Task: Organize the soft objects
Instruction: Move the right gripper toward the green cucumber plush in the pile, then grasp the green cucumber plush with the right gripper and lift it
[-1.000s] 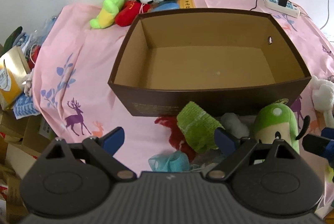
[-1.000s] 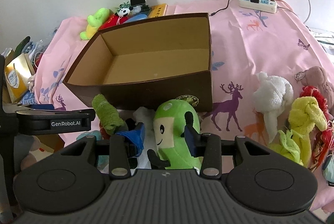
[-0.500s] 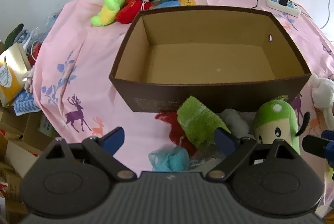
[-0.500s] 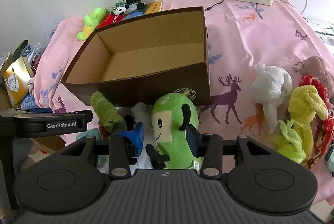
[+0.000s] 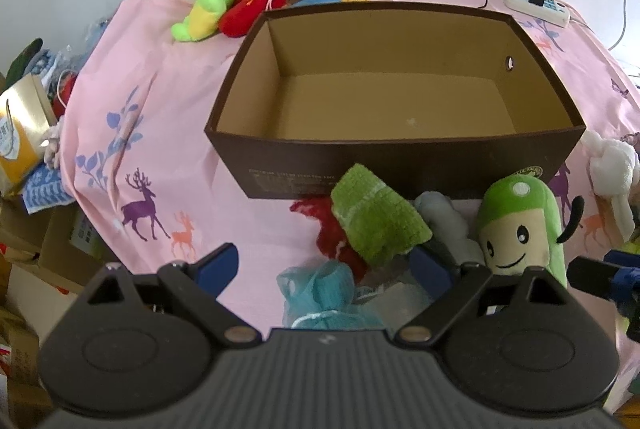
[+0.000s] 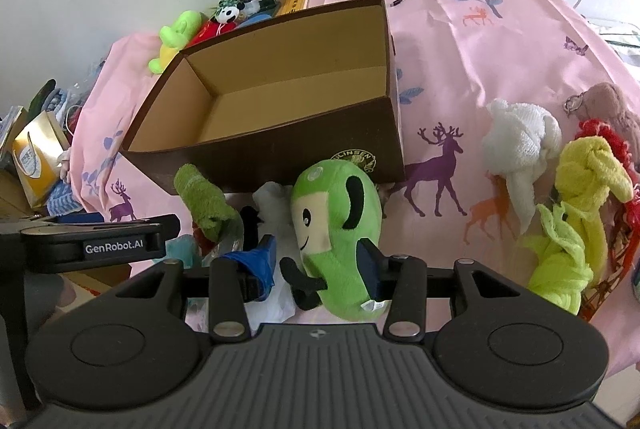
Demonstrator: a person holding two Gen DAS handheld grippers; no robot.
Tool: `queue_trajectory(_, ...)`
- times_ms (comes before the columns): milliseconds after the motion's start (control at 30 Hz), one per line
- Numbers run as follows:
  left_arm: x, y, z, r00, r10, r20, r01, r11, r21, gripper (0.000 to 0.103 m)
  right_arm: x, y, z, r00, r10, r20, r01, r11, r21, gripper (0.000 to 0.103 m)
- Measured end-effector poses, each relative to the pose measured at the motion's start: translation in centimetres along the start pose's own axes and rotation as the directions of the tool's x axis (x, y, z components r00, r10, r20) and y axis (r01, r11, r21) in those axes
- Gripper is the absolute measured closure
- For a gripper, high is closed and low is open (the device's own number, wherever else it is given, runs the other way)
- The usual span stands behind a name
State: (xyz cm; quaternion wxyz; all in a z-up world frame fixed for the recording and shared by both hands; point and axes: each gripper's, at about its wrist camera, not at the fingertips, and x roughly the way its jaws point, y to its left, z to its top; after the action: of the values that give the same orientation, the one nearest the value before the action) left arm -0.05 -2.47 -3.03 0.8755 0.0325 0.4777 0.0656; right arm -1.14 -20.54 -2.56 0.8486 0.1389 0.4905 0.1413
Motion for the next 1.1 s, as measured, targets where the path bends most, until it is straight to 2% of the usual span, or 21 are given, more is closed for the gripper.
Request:
queue_trajectory(267,-0.1,0.0,-0.6,0.999,-0.038,0.008,0.038,0.999,0.008,0.011,0.3,-0.3,-0.3,1.000,0.007,-0.018,-0.007,1.000,0.014,0.075)
queue_trajectory(333,-0.3,0.1,-0.8,0.997,-0.074,0.024,0.074,0.997,0.016,0.011,0.3,-0.5,-0.3,1.000,0.007,-0.019,-0.007,1.000,0.022,0.075)
queue_trajectory(400,-0.7,0.4,-1.2,0.989,-0.140,0.049,0.139,0.990,0.014,0.011,0.3,-0.9,-0.3,1.000,0.006,-0.019,-0.005,0.999,0.033,0.075)
queue_trajectory(467,-1.2,0.9,-1.5,0.965,-0.247,0.084,0.246,0.969,0.015,0.011,0.4,-1.3,-0.2,1.000,0.007,-0.018,-0.006,0.999,0.047,0.075)
queue_trajectory(533,-1.8,1.0,-1.8,0.934,-0.339,0.113,0.338,0.941,0.029,0.011,0.4,-1.8,0.0,1.000,0.009,-0.013,-0.009,0.998,0.062,0.075)
queue_trajectory(600,-2.5,0.6,-2.0,0.889,-0.437,0.139,0.431,0.900,0.073,0.011,0.6,-2.4,0.3,1.000,0.017,-0.009,-0.016,0.997,0.081,0.075)
queue_trajectory(667,-2.9,-0.5,-2.0,0.855,-0.497,0.148,0.479,0.867,0.138,0.011,0.9,-3.1,0.7,0.999,0.033,-0.009,-0.032,0.993,0.110,0.074)
queue_trajectory(733,-2.8,-1.8,-2.1,0.832,-0.537,0.143,0.507,0.839,0.197,0.011,1.3,-4.0,1.4,0.998,0.059,-0.012,-0.056,0.986,0.155,0.074)
queue_trajectory(833,-1.9,-3.9,-1.9,0.809,-0.578,0.102,0.541,0.802,0.254,0.011,1.8,-5.0,2.3,0.996,0.087,-0.016,-0.081,0.975,0.208,0.074)
queue_trajectory(933,-1.0,-5.2,-1.6,0.788,-0.612,0.062,0.577,0.770,0.271,0.011,3.0,-5.6,2.9,0.988,0.142,-0.060,-0.125,0.966,0.228,0.074)
queue_trajectory(1100,1.9,-6.8,-0.6,0.797,-0.604,-0.005,0.587,0.771,0.248,0.011,5.3,-6.0,2.8,0.976,0.176,-0.129,-0.138,0.956,0.258,0.074)
